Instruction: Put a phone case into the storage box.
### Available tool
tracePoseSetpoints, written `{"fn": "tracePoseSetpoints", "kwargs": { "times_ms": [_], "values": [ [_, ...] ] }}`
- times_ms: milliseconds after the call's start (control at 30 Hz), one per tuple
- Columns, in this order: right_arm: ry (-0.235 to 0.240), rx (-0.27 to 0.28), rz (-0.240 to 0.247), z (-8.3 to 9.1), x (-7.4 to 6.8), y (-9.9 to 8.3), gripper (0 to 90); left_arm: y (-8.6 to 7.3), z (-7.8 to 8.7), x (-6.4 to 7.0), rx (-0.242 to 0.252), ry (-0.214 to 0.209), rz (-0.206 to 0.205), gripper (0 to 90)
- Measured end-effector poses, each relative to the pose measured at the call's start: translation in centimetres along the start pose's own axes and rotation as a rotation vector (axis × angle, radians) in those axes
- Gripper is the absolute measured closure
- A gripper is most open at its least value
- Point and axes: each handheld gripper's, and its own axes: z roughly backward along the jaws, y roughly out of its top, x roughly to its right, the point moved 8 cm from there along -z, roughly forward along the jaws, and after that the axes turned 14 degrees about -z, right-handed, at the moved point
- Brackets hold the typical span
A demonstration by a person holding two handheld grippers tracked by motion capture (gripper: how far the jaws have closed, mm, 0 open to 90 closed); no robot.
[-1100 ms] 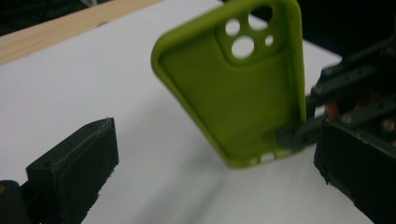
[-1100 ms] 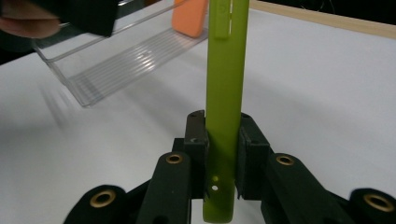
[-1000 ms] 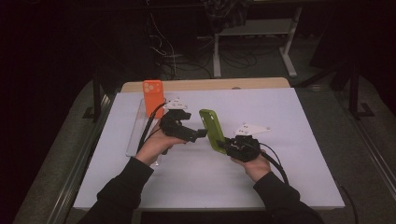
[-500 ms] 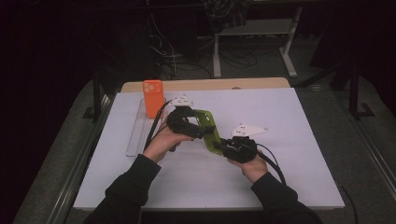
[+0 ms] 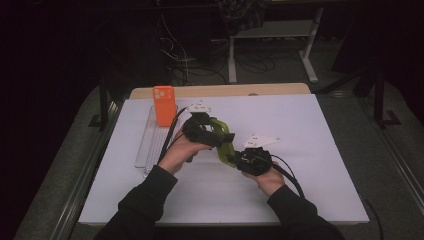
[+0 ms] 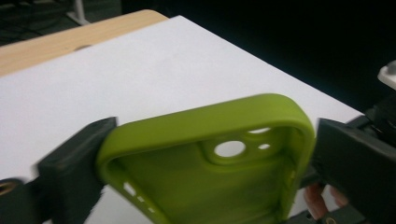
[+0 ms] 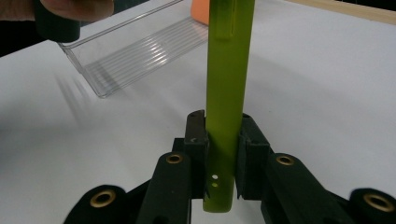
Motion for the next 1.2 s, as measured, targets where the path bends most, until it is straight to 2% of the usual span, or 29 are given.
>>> {"fn": "tracePoseSetpoints", "kwargs": {
  "times_ms": [267, 567, 600, 767, 833, 867, 1000, 1200],
  "values": [
    [-0.013, -0.013, 0.001, -0.3, 0.1, -0.2, 75.6, 0.3, 0.1, -0.2, 0.015, -0.009, 0.034, 12.5],
    [-0.024, -0.021, 0.013, -0.3, 0.0, -0.3, 74.4, 0.4, 0.2, -0.1, 0.014, -0.027, 0.040, 14.8],
    [-0.026, -0.015, 0.020, -0.3, 0.1, -0.2, 71.1, 0.5, 0.2, -0.1, 0.010, -0.035, 0.036, 15.1],
    [-0.036, -0.003, 0.027, 0.2, 0.1, -0.1, 37.9, 1.1, 0.6, -0.9, 0.002, -0.016, 0.026, 15.3],
    [-0.049, -0.011, 0.039, 0.6, 0.5, -0.2, 31.5, 1.5, 1.0, -1.3, 0.005, -0.009, 0.017, 15.3],
    [-0.055, -0.022, 0.041, 0.8, 0.8, -0.5, 27.2, 1.6, 1.3, -1.6, -0.004, -0.006, -0.002, 15.3],
    [-0.113, -0.041, 0.050, 1.7, 2.4, -1.3, 15.4, 2.7, 2.6, -2.9, -0.003, 0.026, -0.014, 15.4],
    [-0.140, -0.065, 0.032, 3.3, 4.5, -3.2, 5.1, 4.1, 5.1, -5.0, 0.005, 0.081, -0.031, 15.4]
  ]
}}
